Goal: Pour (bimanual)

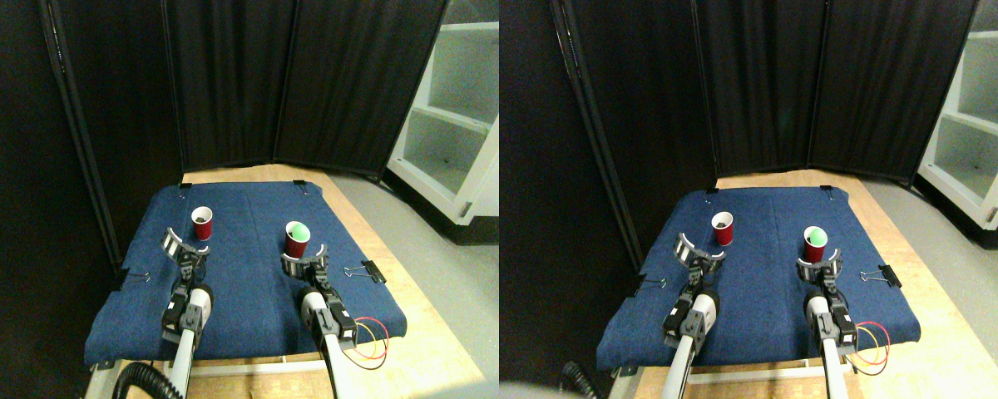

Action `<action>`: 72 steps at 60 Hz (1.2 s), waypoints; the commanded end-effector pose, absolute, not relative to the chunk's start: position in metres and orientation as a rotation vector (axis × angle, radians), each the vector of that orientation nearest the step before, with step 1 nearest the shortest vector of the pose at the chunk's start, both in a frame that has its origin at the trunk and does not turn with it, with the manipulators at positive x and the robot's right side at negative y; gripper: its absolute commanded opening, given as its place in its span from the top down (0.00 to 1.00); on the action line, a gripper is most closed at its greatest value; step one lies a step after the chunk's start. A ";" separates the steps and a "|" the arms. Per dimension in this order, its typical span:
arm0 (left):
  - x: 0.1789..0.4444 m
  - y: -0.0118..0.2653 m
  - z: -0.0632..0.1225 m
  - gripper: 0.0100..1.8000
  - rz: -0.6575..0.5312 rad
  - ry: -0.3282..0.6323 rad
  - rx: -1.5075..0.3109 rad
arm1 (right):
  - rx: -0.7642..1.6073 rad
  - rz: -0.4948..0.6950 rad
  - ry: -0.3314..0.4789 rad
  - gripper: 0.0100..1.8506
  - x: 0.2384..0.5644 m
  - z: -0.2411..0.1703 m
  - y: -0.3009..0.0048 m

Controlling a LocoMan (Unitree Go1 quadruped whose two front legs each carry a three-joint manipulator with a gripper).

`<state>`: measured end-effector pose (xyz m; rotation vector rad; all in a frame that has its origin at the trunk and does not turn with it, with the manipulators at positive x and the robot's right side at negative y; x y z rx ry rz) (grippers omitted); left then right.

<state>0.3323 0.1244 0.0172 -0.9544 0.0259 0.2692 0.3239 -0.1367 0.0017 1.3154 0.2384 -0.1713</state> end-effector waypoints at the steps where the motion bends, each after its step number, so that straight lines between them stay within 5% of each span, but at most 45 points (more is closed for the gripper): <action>1: 0.337 0.119 0.017 0.39 0.287 0.008 -1.010 | 1.353 -0.154 0.231 0.45 0.324 0.004 -0.135; 18: 0.355 0.119 -0.006 0.38 0.312 0.042 -1.200 | 1.436 -0.138 0.258 0.41 0.332 -0.003 -0.133; 31: 0.368 0.114 -0.021 0.41 0.323 0.072 -1.260 | 1.533 -0.132 0.243 0.48 0.341 -0.009 -0.132; 72: 0.396 0.107 -0.029 0.38 0.306 0.101 -1.352 | 1.715 -0.128 0.241 0.48 0.352 -0.018 -0.134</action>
